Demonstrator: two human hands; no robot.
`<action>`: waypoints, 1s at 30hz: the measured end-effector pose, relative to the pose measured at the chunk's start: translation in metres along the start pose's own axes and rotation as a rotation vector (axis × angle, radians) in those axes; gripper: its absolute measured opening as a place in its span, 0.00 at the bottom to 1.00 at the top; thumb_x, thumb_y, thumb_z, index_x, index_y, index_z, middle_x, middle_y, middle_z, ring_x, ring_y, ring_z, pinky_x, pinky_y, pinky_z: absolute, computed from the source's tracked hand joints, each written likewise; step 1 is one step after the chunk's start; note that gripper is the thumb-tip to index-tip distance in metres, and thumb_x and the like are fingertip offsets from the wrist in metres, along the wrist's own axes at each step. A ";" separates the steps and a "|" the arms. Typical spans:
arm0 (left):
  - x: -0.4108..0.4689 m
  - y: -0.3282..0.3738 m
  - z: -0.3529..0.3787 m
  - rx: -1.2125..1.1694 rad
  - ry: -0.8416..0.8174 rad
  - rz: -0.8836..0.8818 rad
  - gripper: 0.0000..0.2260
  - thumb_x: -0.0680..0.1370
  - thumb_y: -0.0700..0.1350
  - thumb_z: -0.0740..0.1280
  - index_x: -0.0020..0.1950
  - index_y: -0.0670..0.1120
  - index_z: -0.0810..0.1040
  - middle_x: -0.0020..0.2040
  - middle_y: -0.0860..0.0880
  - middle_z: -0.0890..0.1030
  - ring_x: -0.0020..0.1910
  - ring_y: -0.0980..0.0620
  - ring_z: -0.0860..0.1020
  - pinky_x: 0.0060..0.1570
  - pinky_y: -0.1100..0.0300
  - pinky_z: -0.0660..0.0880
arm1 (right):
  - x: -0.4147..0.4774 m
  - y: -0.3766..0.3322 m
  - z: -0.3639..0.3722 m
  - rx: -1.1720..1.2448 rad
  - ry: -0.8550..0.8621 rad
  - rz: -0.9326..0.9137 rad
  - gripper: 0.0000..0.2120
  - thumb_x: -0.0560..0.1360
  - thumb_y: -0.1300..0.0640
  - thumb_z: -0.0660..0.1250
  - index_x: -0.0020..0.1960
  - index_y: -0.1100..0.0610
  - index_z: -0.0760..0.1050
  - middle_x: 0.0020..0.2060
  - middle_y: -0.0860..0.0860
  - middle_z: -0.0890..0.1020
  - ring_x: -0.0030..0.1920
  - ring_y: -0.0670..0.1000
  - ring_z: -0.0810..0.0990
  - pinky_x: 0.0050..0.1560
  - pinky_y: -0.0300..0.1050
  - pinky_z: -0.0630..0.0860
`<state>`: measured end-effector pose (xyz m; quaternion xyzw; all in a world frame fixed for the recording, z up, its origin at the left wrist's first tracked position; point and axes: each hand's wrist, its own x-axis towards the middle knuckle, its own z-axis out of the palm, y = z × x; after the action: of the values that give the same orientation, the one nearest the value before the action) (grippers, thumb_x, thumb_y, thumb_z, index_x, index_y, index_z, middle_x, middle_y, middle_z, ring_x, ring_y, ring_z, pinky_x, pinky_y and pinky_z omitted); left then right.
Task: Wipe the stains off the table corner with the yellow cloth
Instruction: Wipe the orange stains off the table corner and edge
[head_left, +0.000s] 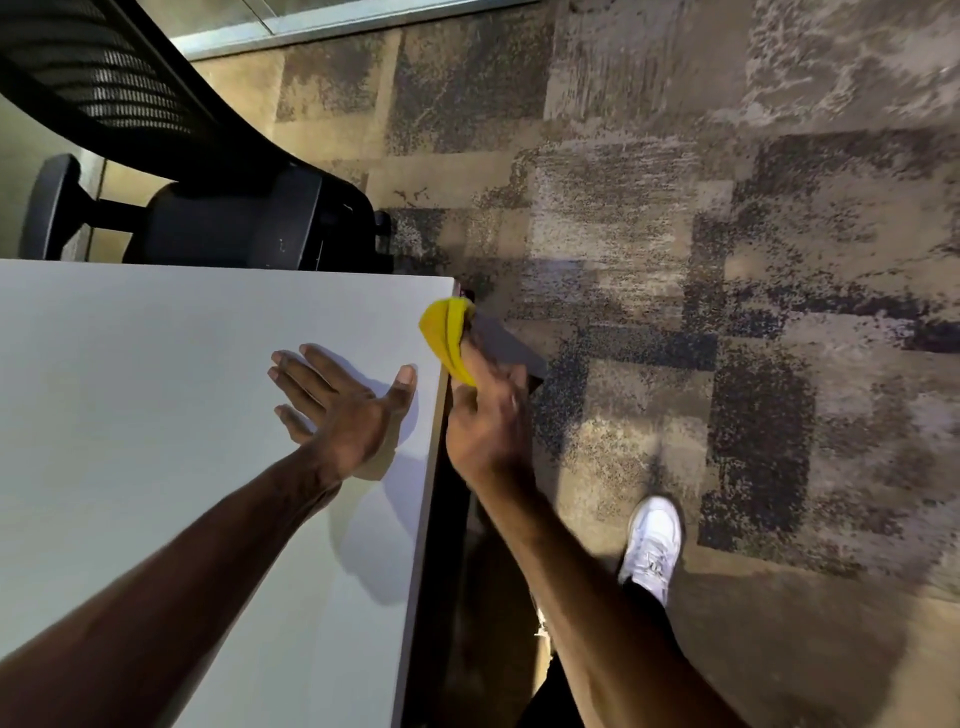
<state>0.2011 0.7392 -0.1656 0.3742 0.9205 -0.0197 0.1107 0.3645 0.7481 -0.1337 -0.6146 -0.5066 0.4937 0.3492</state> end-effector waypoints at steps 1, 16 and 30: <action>-0.001 0.002 -0.001 -0.001 0.007 -0.006 0.71 0.61 0.90 0.35 0.87 0.38 0.40 0.89 0.36 0.40 0.89 0.40 0.39 0.85 0.36 0.44 | 0.017 -0.005 -0.002 -0.016 0.003 -0.005 0.33 0.79 0.71 0.61 0.81 0.52 0.67 0.73 0.55 0.78 0.49 0.46 0.63 0.62 0.53 0.74; -0.028 0.035 -0.039 -0.015 -0.114 -0.095 0.63 0.65 0.79 0.49 0.87 0.38 0.38 0.88 0.37 0.36 0.88 0.41 0.35 0.86 0.40 0.39 | 0.016 -0.009 -0.004 -0.023 -0.028 0.018 0.36 0.78 0.71 0.61 0.82 0.50 0.63 0.78 0.47 0.73 0.51 0.44 0.67 0.59 0.45 0.72; -0.038 0.050 -0.066 -0.020 -0.274 -0.095 0.60 0.67 0.73 0.52 0.86 0.37 0.34 0.87 0.37 0.32 0.87 0.41 0.32 0.85 0.40 0.36 | 0.008 -0.005 -0.007 -0.090 -0.053 -0.048 0.33 0.79 0.70 0.60 0.82 0.53 0.63 0.80 0.47 0.69 0.60 0.53 0.76 0.64 0.32 0.67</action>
<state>0.2498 0.7575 -0.0911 0.3227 0.9137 -0.0668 0.2378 0.3703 0.7580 -0.1293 -0.6039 -0.5521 0.4780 0.3193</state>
